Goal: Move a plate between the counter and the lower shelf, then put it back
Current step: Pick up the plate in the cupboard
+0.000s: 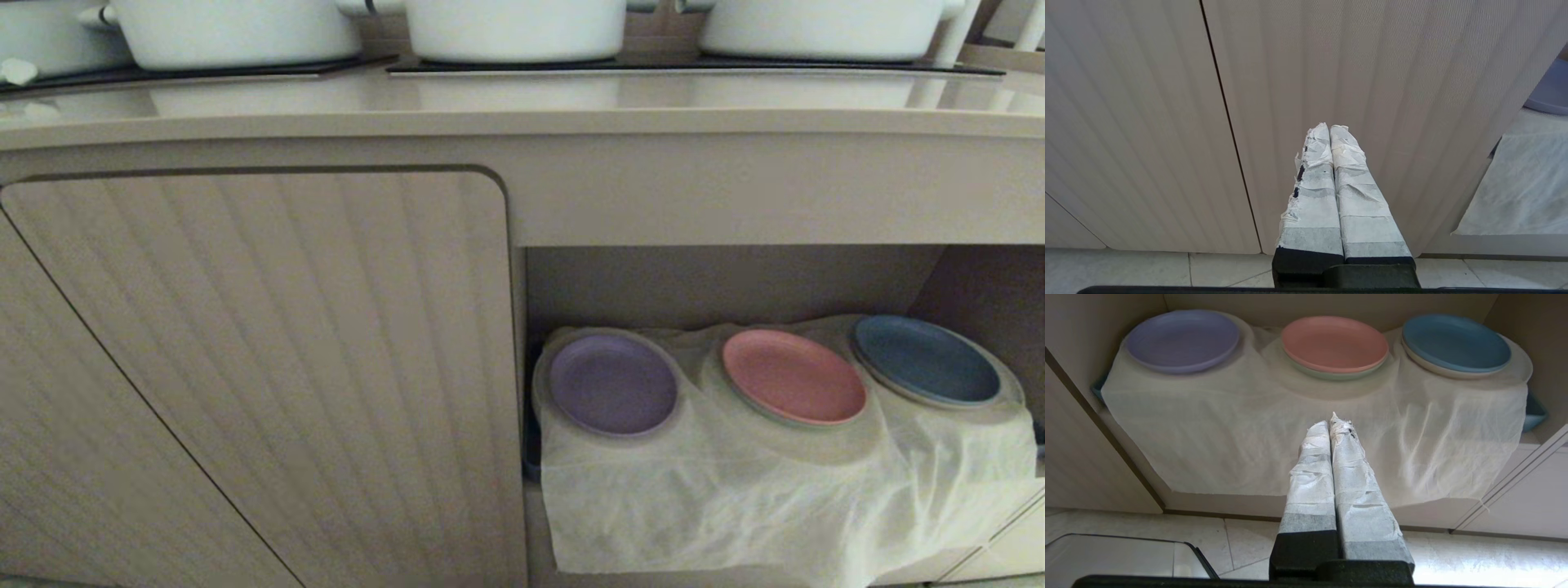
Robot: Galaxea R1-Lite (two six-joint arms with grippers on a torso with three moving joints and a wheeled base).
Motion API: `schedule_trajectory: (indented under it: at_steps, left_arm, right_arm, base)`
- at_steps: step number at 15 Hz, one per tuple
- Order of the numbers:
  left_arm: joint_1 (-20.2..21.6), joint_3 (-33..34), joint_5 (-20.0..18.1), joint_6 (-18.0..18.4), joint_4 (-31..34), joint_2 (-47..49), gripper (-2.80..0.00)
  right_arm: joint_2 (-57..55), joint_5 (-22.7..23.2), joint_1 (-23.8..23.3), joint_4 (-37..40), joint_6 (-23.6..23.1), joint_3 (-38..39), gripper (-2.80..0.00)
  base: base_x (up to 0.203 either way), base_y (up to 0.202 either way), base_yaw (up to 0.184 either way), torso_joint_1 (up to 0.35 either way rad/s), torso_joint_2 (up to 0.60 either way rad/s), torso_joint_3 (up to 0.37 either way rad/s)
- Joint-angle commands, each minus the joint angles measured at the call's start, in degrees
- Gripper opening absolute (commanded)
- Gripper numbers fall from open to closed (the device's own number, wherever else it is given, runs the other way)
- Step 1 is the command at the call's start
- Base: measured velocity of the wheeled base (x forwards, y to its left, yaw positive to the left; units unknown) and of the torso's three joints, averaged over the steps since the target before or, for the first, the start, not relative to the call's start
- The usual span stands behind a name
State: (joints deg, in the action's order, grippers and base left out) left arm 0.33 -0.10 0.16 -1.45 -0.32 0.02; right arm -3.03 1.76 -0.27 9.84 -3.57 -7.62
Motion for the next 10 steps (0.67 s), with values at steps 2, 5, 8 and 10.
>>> schedule_trajectory:
  at_steps: [2,5,8,10]
  left_arm:
    - [0.0,0.0,0.0,0.0,0.0,0.1,-2.8]
    - [0.0,0.0,0.0,0.0,0.0,0.1,-2.8]
    - [0.0,0.0,0.0,0.0,0.0,0.1,-2.8]
    - [0.0,0.0,0.0,0.0,0.0,0.1,-2.8]
  right_arm:
    - [-7.2,0.1,-0.2,0.1,0.1,-2.5,-2.8]
    - [-15.3,2.8,-1.9,0.1,-0.2,-3.8,-2.8]
    - [-23.0,13.4,-2.2,-0.5,-1.7,-4.8,-2.8]
    - [-28.6,19.8,-2.0,-1.2,-6.4,-4.9,-2.8]
  base:
    - [0.0,0.0,0.0,0.0,0.0,0.0]
    - [0.0,0.0,0.0,0.0,0.0,0.0]
    - [0.0,0.0,0.0,0.0,0.0,0.0]
    - [0.0,0.0,0.0,0.0,0.0,0.0]
